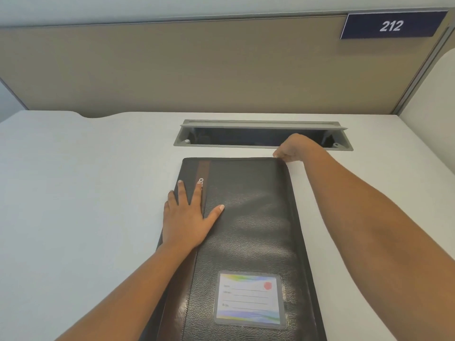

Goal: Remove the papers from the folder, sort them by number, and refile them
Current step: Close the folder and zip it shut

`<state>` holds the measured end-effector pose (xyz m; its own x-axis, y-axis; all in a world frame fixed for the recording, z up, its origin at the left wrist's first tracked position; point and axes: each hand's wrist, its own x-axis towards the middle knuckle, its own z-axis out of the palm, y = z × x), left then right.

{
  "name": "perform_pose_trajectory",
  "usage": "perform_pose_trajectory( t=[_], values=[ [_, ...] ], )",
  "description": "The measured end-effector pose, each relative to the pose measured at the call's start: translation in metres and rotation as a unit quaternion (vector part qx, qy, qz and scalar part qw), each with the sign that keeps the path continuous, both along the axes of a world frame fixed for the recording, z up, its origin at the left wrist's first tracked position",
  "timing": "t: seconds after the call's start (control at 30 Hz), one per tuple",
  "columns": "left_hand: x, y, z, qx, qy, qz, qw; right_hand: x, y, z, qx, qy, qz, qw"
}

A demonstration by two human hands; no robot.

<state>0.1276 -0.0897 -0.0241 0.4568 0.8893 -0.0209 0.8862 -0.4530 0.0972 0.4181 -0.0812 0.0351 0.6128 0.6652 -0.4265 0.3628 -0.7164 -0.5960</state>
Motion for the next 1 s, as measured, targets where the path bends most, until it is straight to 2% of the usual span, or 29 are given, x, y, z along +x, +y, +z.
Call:
perform_pose_trajectory(
  t=[0.2, 0.43, 0.7, 1.0],
  values=[
    [0.000, -0.001, 0.002, -0.008, 0.002, 0.001, 1.000, -0.026, 0.015, 0.006, 0.000, -0.199, 0.027, 0.980],
    [0.002, -0.001, 0.002, -0.013, 0.005, 0.000, 1.000, -0.052, 0.041, 0.000, 0.020, -0.275, 0.069, 0.959],
    [0.002, 0.000, 0.005, -0.023, -0.001, 0.004, 1.000, -0.051, 0.041, 0.001, 0.012, -0.285, 0.053, 0.957],
    [0.003, 0.005, 0.010, -0.026, -0.047, 0.036, 0.998, -0.037, 0.022, 0.016, -0.118, -0.231, 0.074, 0.963]
  ],
)
